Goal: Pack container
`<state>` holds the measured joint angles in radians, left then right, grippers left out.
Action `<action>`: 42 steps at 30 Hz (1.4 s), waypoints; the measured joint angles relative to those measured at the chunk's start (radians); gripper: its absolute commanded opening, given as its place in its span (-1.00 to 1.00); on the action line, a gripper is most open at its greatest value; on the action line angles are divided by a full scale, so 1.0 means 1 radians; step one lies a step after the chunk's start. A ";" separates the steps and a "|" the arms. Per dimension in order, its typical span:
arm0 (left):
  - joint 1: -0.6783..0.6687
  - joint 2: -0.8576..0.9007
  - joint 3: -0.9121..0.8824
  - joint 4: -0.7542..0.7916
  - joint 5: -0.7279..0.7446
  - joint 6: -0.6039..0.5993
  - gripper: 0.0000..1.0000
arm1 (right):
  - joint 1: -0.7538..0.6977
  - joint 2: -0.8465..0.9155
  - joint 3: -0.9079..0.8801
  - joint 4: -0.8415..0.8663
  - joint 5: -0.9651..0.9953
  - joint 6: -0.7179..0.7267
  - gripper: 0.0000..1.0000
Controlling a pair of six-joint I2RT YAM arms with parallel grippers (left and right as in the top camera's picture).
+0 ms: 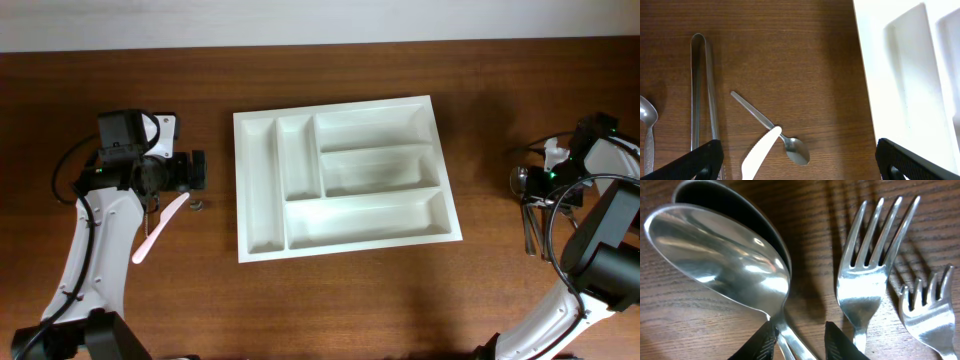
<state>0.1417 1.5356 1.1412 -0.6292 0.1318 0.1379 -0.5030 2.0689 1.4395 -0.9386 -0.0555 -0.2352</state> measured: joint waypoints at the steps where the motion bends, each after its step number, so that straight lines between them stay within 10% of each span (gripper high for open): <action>1: 0.000 0.000 0.000 0.000 0.000 0.000 0.98 | 0.001 0.000 0.000 0.001 0.000 0.000 -0.35; 42: 0.000 0.000 0.000 0.000 0.000 0.000 0.98 | -0.055 0.001 -0.023 0.000 -0.176 -0.035 -0.24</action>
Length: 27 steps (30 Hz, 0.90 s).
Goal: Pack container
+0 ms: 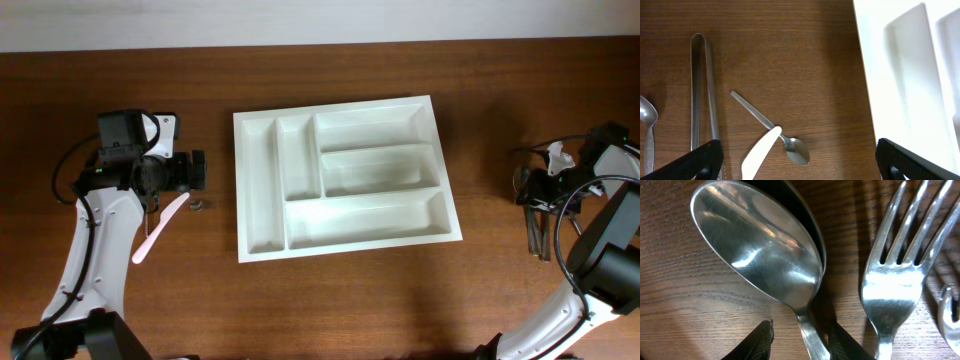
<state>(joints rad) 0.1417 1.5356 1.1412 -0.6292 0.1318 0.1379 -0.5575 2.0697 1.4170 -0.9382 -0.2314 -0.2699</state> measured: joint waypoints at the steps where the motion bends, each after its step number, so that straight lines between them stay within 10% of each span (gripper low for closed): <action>1: 0.000 0.000 0.000 0.000 0.000 0.000 0.98 | 0.000 0.000 0.000 0.000 0.000 0.000 -0.26; 27: 0.000 0.000 0.000 0.000 0.000 0.000 0.98 | -0.007 0.000 0.040 -0.063 0.027 -0.002 -0.16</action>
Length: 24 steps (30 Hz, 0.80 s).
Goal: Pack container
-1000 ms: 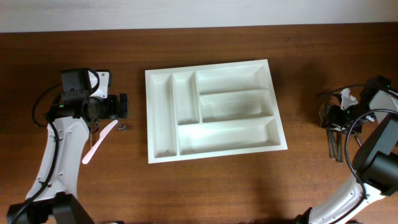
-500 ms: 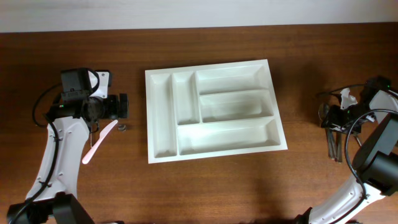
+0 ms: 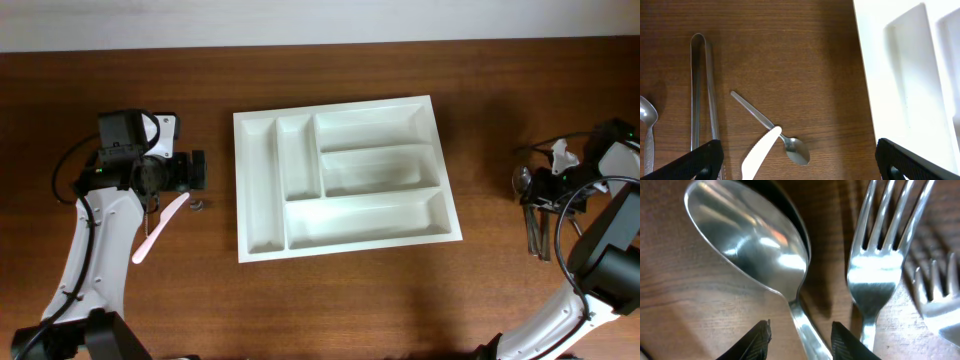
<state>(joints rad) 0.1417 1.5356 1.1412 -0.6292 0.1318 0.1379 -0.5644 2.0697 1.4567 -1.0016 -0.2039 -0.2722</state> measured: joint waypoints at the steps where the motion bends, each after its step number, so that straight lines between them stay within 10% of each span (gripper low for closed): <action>1: 0.000 0.000 0.000 0.000 0.000 0.000 0.98 | -0.001 0.000 0.000 -0.006 0.000 -0.001 -0.17; 24: 0.000 0.000 0.000 0.000 0.000 0.000 0.98 | -0.005 -0.251 0.008 -0.053 0.065 -0.006 -0.09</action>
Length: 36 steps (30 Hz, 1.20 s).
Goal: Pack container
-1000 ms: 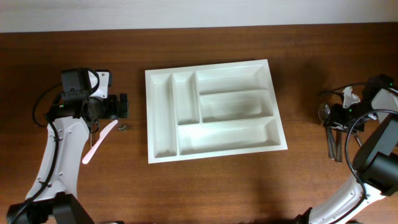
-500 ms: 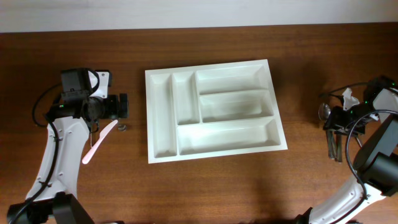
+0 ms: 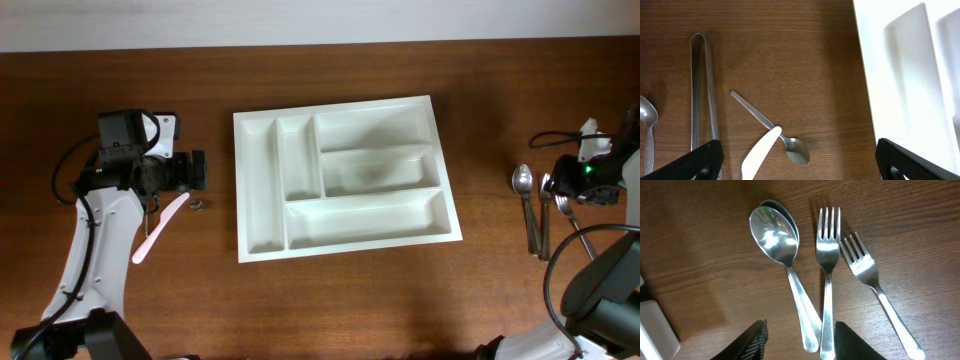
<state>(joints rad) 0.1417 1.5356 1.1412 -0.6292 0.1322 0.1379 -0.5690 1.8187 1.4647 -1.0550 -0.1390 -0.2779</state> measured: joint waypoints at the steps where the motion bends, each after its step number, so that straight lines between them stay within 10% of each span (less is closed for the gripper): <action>1: 0.000 0.000 0.000 0.000 0.000 0.000 0.98 | 0.000 0.002 -0.003 0.009 0.000 0.000 -0.09; 36: 0.000 0.000 0.000 0.000 0.000 0.000 0.99 | -0.091 0.120 -0.226 0.286 0.037 0.125 -0.09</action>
<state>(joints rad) 0.1417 1.5356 1.1412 -0.6292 0.1318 0.1379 -0.6601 1.9388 1.2385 -0.7685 -0.1024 -0.1528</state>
